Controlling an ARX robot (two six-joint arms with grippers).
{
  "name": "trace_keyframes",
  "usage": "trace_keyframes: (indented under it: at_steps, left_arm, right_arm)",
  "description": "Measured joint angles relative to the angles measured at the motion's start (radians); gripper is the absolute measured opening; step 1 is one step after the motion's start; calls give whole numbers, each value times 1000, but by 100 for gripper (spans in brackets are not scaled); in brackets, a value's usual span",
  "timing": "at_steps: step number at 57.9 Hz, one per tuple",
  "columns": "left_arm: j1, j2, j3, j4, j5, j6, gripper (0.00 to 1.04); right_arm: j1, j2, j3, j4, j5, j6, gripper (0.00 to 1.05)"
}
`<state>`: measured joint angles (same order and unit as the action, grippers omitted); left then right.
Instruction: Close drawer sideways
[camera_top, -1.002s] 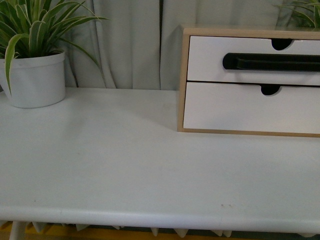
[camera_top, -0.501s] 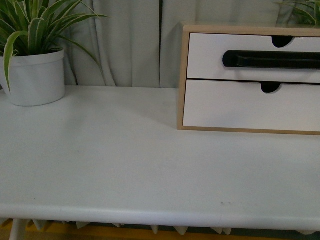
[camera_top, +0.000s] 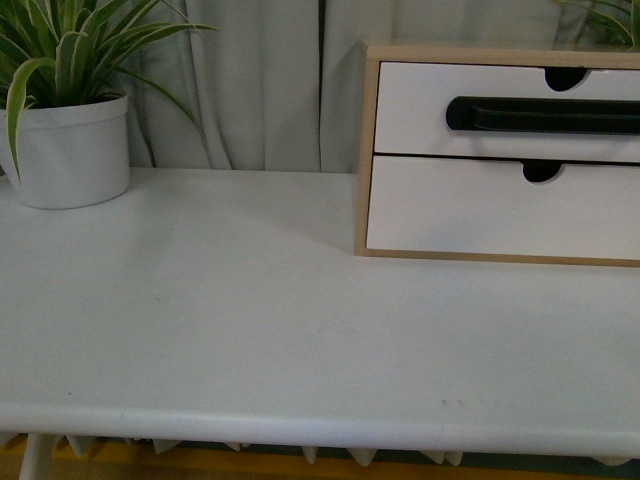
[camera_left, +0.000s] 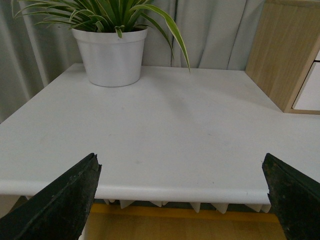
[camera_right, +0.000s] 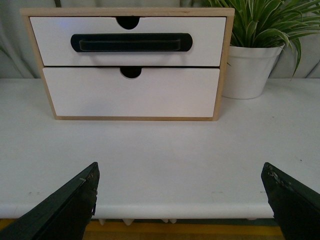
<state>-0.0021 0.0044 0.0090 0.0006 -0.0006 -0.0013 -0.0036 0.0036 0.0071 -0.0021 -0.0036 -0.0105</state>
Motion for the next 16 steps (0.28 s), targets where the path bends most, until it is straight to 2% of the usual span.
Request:
trace_keyframes:
  at_steps: [16]
  left_arm:
    - [0, 0, 0, 0, 0, 0, 98]
  right_arm:
    - [0, 0, 0, 0, 0, 0, 95]
